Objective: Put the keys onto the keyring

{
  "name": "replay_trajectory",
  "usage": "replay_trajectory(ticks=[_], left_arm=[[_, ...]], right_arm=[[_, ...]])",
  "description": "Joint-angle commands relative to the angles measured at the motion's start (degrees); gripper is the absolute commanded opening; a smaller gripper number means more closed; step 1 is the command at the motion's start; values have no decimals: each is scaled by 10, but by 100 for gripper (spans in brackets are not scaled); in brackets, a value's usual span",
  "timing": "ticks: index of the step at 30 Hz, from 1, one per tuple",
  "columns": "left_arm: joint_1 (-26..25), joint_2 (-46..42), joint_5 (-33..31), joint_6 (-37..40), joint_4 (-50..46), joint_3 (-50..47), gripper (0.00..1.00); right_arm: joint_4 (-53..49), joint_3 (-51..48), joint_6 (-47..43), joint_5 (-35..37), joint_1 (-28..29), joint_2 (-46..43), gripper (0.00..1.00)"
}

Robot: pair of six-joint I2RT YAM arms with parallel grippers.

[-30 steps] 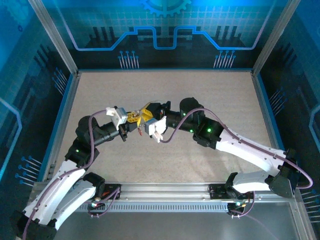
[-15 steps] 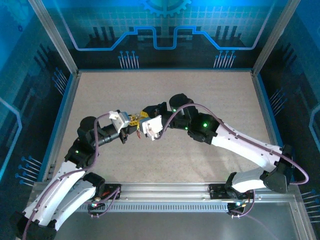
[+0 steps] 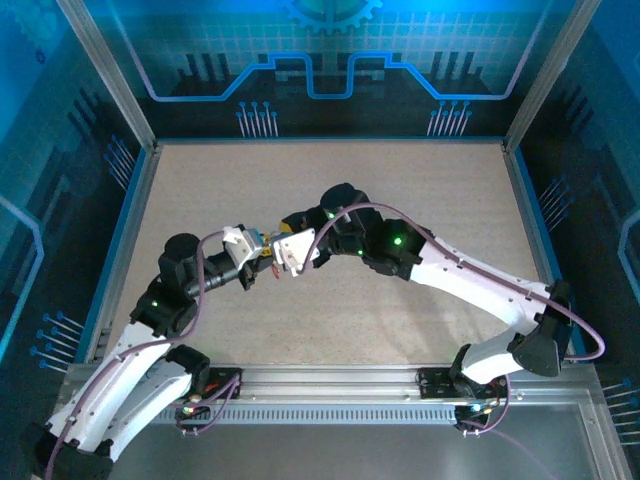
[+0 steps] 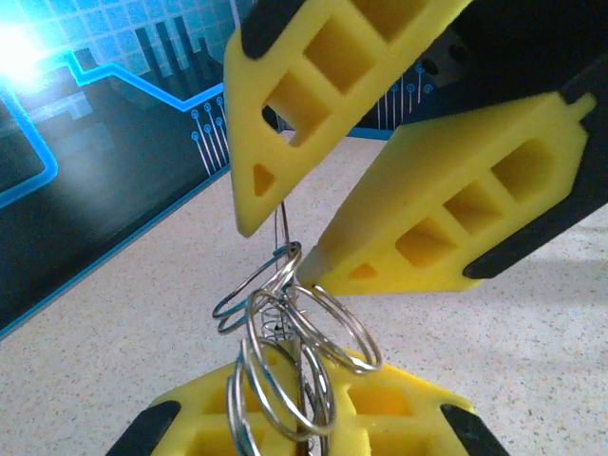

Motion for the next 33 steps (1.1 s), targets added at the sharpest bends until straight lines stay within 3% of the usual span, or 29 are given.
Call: replay_trajectory(ticks=[1,11,20,24,31,33], left_arm=[[-2,-15,7,35,6,-5,0],[-9,-33,54,88,-6,-27,0],[-18,-43,52,95,5,-38,0],[-22,-43,60,111,9,-44,0],[-30,-50,54,124,-34,-33,8],[-31,-56,53,127,-37,-35,0]], right_arm=[[-74,28,-15,2,1,7,29],[-190,71,-12,-66,-31,24,28],[-249,98,-8,-101,-45,44,23],[-285,115,-20,-138,-54,56,2],[-273,76,-79,-159,-75,29,0],[-268,71,-76,-176,-84,23,0]])
